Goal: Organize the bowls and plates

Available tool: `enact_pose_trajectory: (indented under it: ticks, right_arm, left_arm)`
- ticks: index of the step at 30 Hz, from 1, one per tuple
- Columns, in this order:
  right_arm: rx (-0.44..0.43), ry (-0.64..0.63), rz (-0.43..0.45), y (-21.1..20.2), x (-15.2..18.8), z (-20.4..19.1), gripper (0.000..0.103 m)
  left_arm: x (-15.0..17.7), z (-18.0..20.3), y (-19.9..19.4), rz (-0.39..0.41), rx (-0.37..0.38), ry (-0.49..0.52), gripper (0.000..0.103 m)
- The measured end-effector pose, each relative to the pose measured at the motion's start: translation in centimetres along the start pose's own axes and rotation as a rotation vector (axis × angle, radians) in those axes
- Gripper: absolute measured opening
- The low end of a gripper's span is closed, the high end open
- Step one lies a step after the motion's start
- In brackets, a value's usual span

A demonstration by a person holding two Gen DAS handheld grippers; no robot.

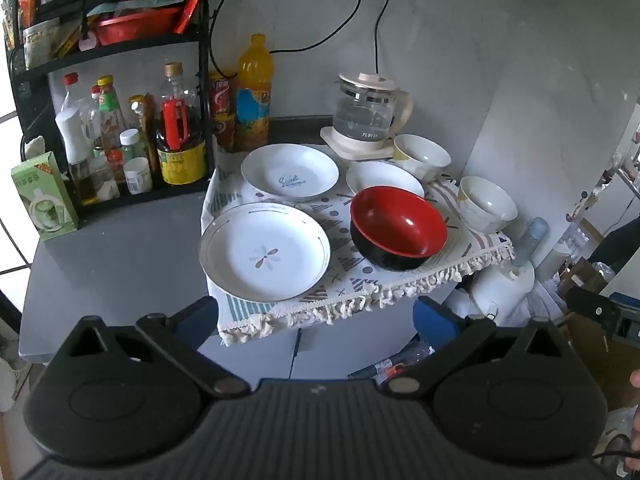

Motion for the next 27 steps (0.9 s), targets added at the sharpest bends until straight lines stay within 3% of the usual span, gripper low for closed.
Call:
enact_pose_trajectory:
  ticks: [19,27]
  right_arm:
    - [0.035,-0.026,-0.004,-0.23,-0.01,0.86,0.103]
    - [-0.001,0.004,-0.006,-0.44,0.1,1.08,0.103]
  left_arm:
    - [0.77,0.44,-0.75,-0.01,-0.01,-0.013,0.102]
    - [0.94,0.71,-0.87,-0.011,-0.013,-0.014,0.102]
Point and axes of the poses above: each gripper's, at about its wrist camera, not at the fingertips, and y roughly the way its jaws point, z to its right, x to its underside, the point moved 3 cm from there along y, roughly the way its jaws point, and after that the axes turned 6 degrees about -z, right-handed, at the moved point
